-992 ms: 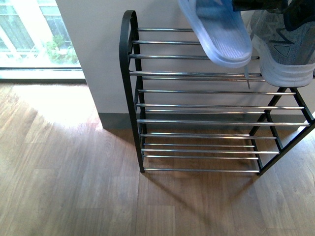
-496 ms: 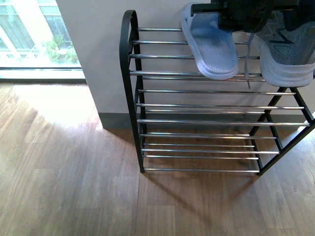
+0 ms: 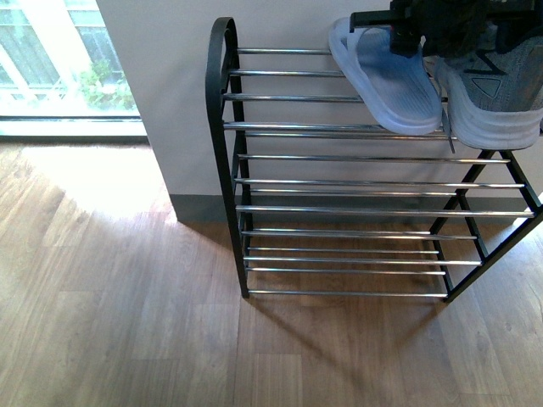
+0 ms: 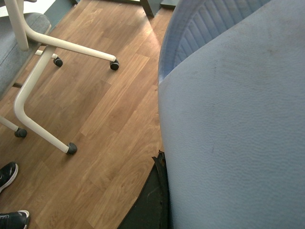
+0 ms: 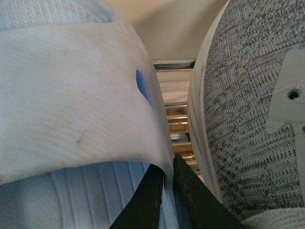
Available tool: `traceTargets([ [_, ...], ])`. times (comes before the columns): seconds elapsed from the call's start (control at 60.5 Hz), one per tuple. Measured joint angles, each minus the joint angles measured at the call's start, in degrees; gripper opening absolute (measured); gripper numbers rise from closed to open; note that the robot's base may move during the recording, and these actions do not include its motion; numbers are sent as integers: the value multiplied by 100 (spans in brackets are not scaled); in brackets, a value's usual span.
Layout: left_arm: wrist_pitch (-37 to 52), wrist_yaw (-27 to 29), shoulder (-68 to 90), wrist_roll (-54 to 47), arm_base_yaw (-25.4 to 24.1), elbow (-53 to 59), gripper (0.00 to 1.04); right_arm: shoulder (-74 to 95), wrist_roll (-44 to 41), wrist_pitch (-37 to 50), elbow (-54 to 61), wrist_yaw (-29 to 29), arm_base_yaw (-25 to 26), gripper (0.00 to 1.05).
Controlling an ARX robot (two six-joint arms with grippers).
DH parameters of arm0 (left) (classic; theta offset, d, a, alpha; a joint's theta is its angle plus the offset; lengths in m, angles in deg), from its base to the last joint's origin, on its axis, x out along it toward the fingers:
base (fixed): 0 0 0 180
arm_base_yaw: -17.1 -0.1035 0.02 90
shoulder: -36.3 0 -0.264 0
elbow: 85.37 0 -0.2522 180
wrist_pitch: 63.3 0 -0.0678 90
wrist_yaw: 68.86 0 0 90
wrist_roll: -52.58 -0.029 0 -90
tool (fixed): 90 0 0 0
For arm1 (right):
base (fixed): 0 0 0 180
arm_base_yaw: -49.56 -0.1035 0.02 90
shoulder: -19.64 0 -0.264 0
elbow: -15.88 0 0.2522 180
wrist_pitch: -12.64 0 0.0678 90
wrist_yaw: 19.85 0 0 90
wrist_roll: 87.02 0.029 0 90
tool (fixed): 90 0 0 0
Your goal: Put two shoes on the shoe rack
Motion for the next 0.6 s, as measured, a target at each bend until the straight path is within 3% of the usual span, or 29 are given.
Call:
traceTargets([
  [0.215, 0, 0, 0, 0, 0, 0, 2, -713, 13, 118, 457, -396, -2, 53],
  [0.231, 0, 0, 0, 0, 0, 0, 2, -1635, -334, 669, 1276, -667, 116, 74],
  [0.298, -2, 0, 0, 0, 0, 0, 2, -2380, -905, 1591, 2114, -680, 258, 88],
  [0.364, 0, 0, 0, 0, 0, 0, 2, -3040, -1008, 3823, 3283, -841, 455, 75],
  [0.43, 0, 0, 0, 0, 0, 0, 2, -3477, -1051, 5333, 4325, -960, 597, 61],
  [0.595, -2, 0, 0, 0, 0, 0, 2, -4019, -1102, 6314, 5764, -1167, 748, 36],
])
